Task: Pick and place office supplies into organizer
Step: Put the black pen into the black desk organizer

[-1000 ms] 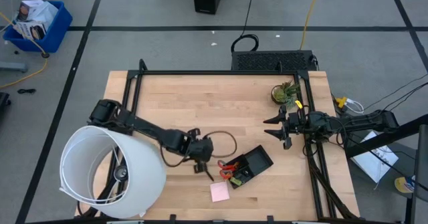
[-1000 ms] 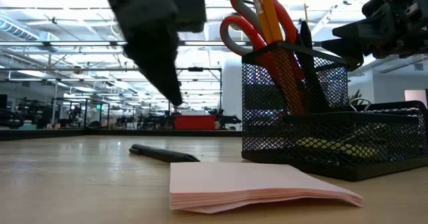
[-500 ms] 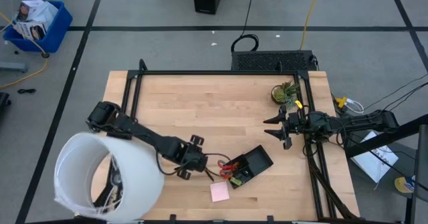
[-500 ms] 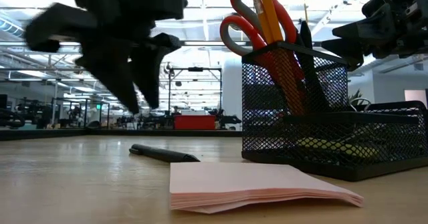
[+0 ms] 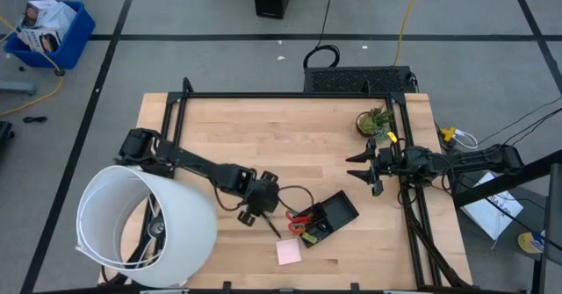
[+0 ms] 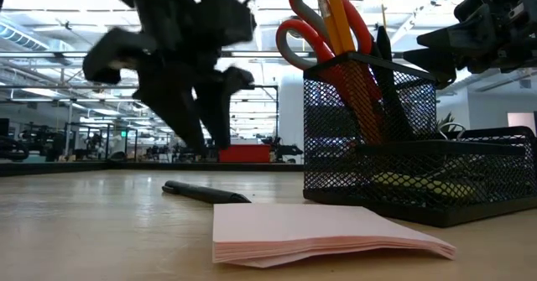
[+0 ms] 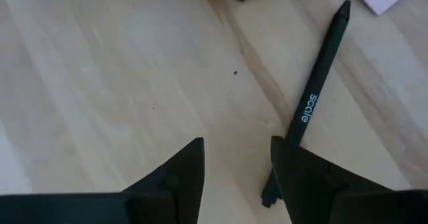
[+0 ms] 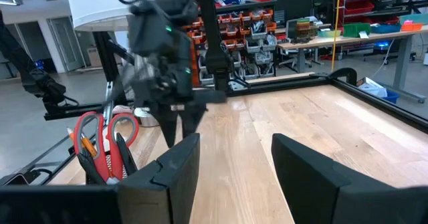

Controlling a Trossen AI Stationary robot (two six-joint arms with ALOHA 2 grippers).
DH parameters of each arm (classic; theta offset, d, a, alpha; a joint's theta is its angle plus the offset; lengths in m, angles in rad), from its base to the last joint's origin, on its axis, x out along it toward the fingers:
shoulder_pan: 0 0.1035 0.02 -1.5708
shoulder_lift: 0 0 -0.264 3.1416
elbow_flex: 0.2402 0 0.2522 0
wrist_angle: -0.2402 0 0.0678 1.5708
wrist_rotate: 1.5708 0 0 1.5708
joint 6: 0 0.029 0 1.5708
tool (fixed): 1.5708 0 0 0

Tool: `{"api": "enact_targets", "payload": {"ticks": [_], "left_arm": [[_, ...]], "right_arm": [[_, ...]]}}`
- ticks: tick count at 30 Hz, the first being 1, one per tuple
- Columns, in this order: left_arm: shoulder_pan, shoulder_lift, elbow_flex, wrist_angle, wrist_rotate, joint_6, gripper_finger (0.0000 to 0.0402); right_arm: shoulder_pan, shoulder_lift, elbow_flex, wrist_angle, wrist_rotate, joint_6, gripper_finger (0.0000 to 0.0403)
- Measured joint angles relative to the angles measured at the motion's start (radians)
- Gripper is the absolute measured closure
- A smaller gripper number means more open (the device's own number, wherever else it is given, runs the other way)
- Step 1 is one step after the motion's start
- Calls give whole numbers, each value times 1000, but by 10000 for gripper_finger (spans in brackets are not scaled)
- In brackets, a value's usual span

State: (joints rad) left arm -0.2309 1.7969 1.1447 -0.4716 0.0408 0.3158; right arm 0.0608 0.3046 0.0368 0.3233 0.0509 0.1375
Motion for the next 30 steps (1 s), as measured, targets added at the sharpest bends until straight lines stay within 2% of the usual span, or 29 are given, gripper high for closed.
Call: {"api": "enact_targets", "payload": {"ticks": [5, 8, 22, 30], "left_arm": [[35, 0, -120, 152, 96, 103, 224], [29, 0, -152, 214, 111, 127, 224], [-2, 0, -155, 188, 157, 82, 224], [7, 32, -153, 191, 144, 91, 224]], "right_arm": [[0, 0, 0, 0, 0, 0, 220], [0, 0, 0, 0, 0, 0, 220], [0, 0, 0, 0, 0, 0, 220], [0, 0, 0, 0, 0, 0, 220]]}}
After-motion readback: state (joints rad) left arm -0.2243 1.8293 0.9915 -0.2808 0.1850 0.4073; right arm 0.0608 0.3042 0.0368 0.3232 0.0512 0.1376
